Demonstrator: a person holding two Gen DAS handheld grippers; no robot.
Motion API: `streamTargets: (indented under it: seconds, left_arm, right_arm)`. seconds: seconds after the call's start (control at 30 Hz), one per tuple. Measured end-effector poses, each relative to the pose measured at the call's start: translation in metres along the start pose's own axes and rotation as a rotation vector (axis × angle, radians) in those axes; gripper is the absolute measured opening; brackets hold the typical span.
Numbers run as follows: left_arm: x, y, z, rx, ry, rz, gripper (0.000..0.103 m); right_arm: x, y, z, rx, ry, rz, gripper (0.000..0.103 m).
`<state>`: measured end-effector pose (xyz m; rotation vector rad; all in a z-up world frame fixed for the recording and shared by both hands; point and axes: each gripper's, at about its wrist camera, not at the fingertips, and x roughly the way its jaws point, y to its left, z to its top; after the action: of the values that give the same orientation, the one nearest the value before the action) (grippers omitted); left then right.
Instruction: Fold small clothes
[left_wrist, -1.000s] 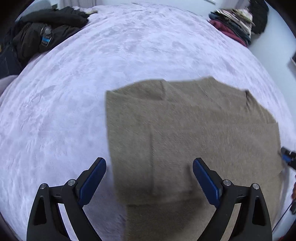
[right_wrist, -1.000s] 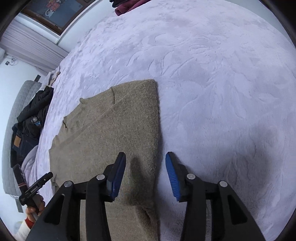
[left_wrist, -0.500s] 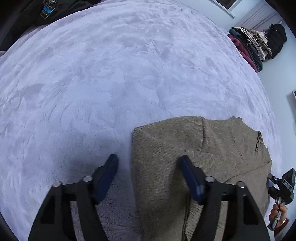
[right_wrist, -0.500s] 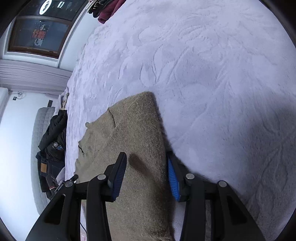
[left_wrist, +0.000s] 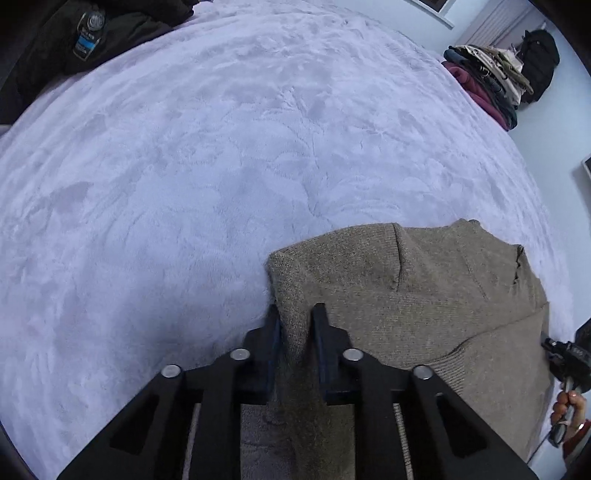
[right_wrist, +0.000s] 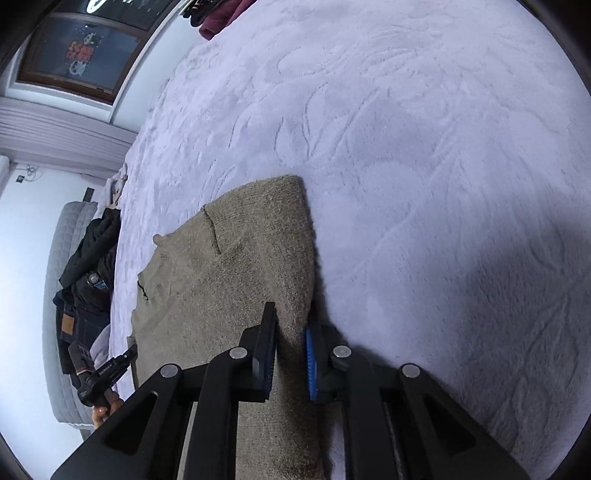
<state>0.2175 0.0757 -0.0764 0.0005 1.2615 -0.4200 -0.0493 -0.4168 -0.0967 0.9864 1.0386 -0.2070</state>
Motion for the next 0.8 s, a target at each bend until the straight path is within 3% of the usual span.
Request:
streamTargets:
  seconds: [0.03,0.07,0.1,0.2,0.33,0.47,0.6,0.8]
  left_arm:
    - [-0.004,-0.002,-0.001,0.01,-0.009,0.04,0.054]
    - [-0.011,-0.005,-0.002,0.016,-0.025,0.068,0.069]
    - [-0.018,-0.007,-0.005,0.019,-0.043,0.08,0.072]
    - [-0.036,-0.012,-0.014,0.028,-0.053,0.087,0.073]
    - [-0.055,-0.026,-0.036,0.075,-0.05,0.113,0.073]
    - [-0.066,-0.041,-0.061,0.111,-0.026,0.109,0.073]
    - [-0.063,-0.053,-0.072,0.119,0.017,0.015,0.073]
    - [-0.036,-0.065,-0.075,0.077,0.104,-0.148,0.072]
  right_arm:
    - [-0.002,0.001,-0.001,0.002,-0.003,-0.003,0.018]
    - [-0.005,0.004,-0.001,-0.002,-0.003,-0.013,0.019]
    - [-0.008,0.007,-0.001,-0.011,-0.004,-0.03,0.021]
    - [-0.02,0.019,-0.007,-0.053,-0.008,-0.086,0.024]
    - [-0.043,0.032,-0.025,-0.106,-0.035,-0.149,0.045]
    - [-0.062,0.047,-0.049,-0.149,-0.056,-0.203,0.045]
    - [-0.071,0.063,-0.077,-0.171,-0.056,-0.167,0.045]
    - [-0.048,0.075,-0.118,-0.15,0.044,-0.055,0.045]
